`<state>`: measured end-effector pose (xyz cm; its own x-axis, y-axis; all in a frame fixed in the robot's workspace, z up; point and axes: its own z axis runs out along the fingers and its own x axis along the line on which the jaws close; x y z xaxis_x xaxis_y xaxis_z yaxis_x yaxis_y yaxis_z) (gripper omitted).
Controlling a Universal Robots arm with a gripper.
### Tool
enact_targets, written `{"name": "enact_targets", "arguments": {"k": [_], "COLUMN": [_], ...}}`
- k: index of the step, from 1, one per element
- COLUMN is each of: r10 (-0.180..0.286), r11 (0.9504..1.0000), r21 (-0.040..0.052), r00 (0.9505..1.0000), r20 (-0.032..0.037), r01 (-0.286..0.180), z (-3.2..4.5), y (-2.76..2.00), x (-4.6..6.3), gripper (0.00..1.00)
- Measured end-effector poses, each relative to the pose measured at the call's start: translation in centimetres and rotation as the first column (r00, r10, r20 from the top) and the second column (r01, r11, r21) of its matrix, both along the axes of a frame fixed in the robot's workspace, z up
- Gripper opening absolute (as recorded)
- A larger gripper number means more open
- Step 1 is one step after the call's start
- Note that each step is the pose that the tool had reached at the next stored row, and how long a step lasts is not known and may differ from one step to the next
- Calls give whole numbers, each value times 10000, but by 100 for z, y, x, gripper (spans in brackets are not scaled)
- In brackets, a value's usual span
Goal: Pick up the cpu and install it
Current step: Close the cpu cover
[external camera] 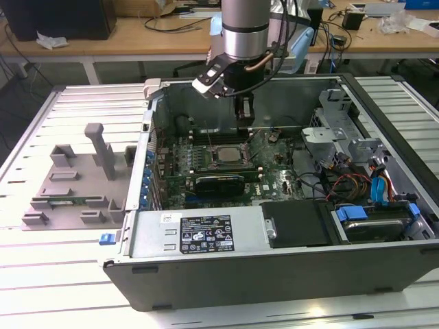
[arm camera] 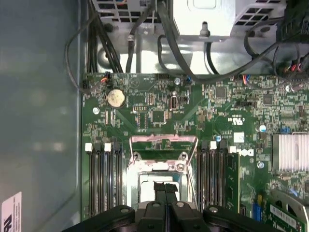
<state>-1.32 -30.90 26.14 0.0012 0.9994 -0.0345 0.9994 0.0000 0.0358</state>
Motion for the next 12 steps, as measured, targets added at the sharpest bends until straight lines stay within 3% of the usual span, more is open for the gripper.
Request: {"name": "enact_targets", "arguments": {"k": [2,6,10,12], "r10": [0,1,1,-1], "r11": [10000,10000,10000,10000], "r21": [-1,-1,-1,-1], "r00": [10000,10000,10000,10000], "r20": [-1,0,0,-5], "r01": [0,-1,-1,1], "z": [6,155,157,157], "y": [0,1,0,0], "x": [0,1,26,126], "gripper": [11,11,11,11]}}
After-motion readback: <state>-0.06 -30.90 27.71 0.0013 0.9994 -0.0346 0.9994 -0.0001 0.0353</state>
